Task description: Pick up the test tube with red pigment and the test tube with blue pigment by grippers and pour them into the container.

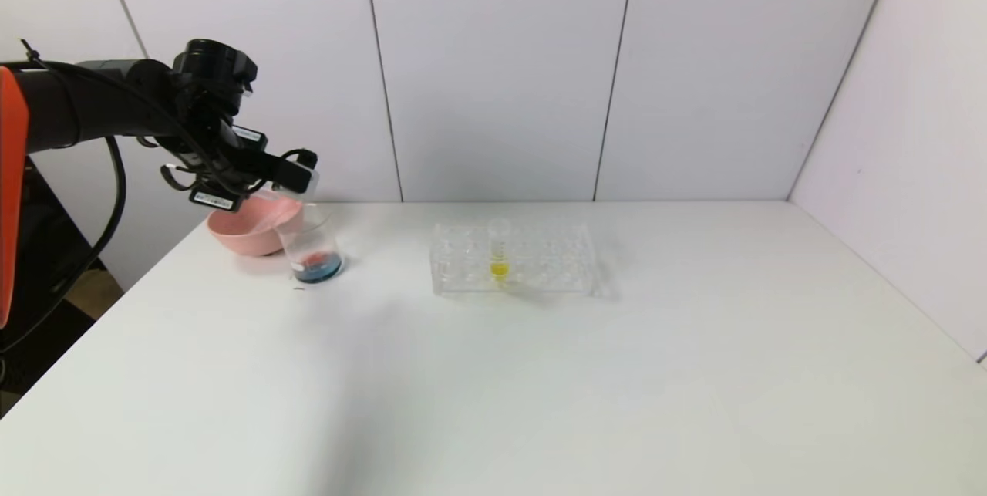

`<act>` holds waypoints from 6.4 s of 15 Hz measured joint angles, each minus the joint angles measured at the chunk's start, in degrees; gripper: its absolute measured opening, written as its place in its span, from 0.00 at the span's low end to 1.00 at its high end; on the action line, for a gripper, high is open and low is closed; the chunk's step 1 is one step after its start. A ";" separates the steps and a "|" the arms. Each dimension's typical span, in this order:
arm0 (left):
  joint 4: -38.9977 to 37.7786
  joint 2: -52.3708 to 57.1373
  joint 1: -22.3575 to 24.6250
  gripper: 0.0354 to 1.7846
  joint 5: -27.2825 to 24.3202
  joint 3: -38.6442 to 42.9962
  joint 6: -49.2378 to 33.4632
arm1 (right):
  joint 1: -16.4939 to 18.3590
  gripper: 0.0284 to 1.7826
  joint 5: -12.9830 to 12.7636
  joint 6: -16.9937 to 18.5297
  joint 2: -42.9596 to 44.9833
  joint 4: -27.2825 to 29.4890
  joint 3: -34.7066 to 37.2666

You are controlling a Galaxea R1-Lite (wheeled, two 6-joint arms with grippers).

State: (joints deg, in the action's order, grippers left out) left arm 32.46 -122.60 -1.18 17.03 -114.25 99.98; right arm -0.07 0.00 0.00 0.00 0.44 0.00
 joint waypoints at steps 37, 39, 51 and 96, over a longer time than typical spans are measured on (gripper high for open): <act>-21.07 6.80 3.39 0.23 -15.36 0.55 -97.89 | 0.00 1.00 0.00 0.00 0.00 0.00 0.00; -24.04 6.67 4.49 0.23 -15.54 0.88 -98.22 | 0.00 1.00 0.00 0.00 0.00 0.00 0.00; -39.62 4.57 10.47 0.23 -16.19 16.41 -100.91 | 0.00 1.00 0.00 0.00 0.00 0.00 0.00; -50.90 36.00 1.37 0.99 -17.36 47.45 -93.72 | 0.00 1.00 0.00 0.00 0.00 0.00 0.00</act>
State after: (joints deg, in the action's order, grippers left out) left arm -18.43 -86.60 0.18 -0.33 -66.80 6.25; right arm -0.07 0.00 0.00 0.00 0.44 0.00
